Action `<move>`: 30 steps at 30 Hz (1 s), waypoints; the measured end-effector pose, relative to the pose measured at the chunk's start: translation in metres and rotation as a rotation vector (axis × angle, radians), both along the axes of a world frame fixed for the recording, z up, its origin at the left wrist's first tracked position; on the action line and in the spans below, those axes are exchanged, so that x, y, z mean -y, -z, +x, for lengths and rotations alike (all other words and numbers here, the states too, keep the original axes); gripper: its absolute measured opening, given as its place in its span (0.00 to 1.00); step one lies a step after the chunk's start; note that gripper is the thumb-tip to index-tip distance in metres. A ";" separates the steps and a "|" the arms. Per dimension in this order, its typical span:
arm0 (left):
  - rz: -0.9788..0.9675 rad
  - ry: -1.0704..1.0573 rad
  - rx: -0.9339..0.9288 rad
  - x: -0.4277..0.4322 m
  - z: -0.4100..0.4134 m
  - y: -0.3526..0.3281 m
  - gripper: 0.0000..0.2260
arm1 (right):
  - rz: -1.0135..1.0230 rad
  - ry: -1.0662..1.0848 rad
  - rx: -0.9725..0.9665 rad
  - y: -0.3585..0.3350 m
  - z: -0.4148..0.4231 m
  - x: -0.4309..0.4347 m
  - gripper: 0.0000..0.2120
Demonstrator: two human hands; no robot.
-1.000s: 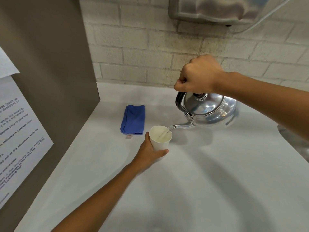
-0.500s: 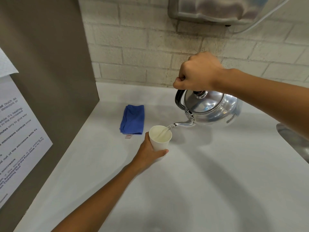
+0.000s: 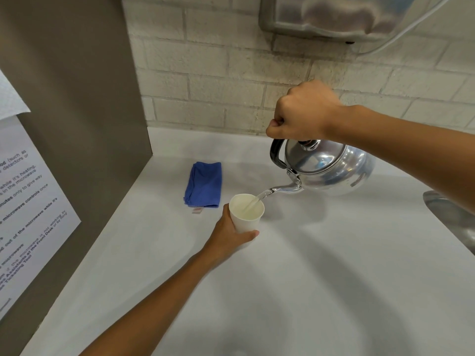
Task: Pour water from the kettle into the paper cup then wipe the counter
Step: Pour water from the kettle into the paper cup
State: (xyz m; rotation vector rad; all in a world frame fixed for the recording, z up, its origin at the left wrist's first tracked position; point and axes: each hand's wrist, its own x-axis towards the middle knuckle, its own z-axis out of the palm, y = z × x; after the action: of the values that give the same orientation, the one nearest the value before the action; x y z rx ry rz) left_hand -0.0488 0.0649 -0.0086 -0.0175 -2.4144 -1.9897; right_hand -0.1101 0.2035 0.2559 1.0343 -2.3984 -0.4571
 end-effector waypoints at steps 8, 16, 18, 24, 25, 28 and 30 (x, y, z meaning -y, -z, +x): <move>-0.013 -0.010 -0.004 0.000 0.001 -0.003 0.34 | 0.005 -0.002 0.005 -0.002 0.000 -0.002 0.21; -0.012 -0.003 -0.006 0.001 0.000 -0.001 0.33 | 0.016 0.007 0.005 -0.003 -0.001 -0.003 0.20; -0.011 -0.003 -0.009 0.001 0.000 0.000 0.34 | 0.013 0.004 0.001 -0.004 0.000 -0.004 0.20; -0.001 0.007 -0.006 0.001 -0.001 0.002 0.34 | -0.010 -0.002 0.007 -0.001 -0.001 -0.004 0.20; 0.000 0.008 -0.005 0.000 -0.001 0.002 0.34 | -0.019 0.003 0.008 0.000 -0.001 -0.005 0.20; 0.017 0.008 0.001 0.000 0.000 0.003 0.35 | -0.076 0.012 0.036 0.005 -0.003 -0.008 0.21; 0.033 0.011 0.002 0.001 0.000 0.004 0.35 | -0.122 0.018 0.065 0.009 -0.005 -0.012 0.22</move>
State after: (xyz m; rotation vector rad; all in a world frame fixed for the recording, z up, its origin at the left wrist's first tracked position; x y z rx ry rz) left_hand -0.0486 0.0640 -0.0123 -0.0289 -2.3868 -2.0351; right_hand -0.1154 0.2151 0.2466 0.9884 -2.4612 -0.2833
